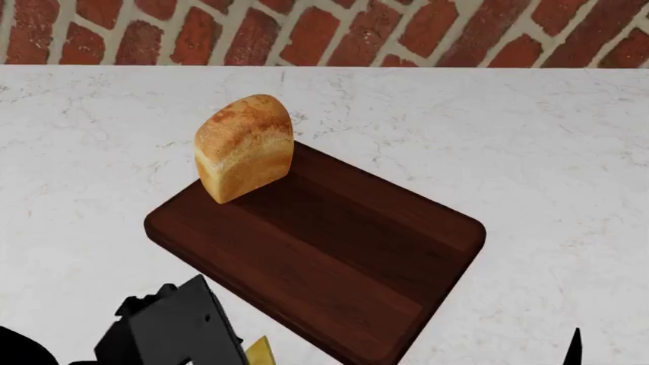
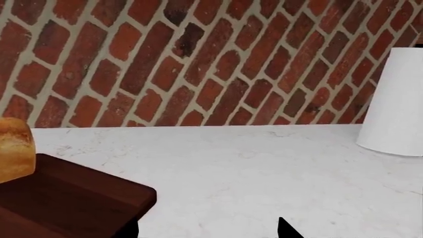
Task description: Place the bread and cheese on the cutting board.
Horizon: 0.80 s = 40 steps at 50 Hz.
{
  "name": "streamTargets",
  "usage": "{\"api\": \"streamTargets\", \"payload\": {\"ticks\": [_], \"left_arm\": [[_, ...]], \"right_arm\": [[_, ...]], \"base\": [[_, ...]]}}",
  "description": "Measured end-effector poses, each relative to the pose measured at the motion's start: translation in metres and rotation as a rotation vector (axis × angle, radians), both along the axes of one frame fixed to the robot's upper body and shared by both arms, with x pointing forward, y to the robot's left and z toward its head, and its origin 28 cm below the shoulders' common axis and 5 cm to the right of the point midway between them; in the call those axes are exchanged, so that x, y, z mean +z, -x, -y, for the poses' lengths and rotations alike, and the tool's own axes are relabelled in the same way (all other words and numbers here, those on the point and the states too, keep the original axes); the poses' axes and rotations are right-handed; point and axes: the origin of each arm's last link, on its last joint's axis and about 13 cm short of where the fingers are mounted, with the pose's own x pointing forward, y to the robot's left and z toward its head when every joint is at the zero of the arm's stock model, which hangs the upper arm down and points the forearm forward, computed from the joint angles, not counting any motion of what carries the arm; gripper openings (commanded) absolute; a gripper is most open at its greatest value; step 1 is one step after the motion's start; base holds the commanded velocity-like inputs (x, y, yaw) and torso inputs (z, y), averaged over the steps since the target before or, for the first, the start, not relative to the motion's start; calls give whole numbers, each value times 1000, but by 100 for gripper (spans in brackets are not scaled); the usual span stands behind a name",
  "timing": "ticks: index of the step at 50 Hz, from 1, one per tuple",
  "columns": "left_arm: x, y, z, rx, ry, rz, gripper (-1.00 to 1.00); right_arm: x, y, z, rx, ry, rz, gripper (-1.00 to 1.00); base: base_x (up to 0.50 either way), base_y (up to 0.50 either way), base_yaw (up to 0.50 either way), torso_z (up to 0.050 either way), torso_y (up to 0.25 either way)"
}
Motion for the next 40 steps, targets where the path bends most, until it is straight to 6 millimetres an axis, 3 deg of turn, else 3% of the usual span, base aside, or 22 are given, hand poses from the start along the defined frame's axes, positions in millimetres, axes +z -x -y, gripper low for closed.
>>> {"api": "streamTargets", "payload": {"ticks": [23, 24, 40], "left_arm": [[-3, -13, -5, 17, 64, -118, 100], [-3, -13, -6, 19, 66, -122, -100], [-4, -11, -3, 35, 62, -103, -100]], "right_arm": [[-1, 1, 0, -9, -1, 4, 100], [-1, 1, 0, -9, -1, 3, 100], [0, 1, -1, -3, -8, 8, 100]], "base": [[5, -7, -9, -6, 0], [0, -8, -10, -12, 0], [3, -4, -5, -5, 0]]}}
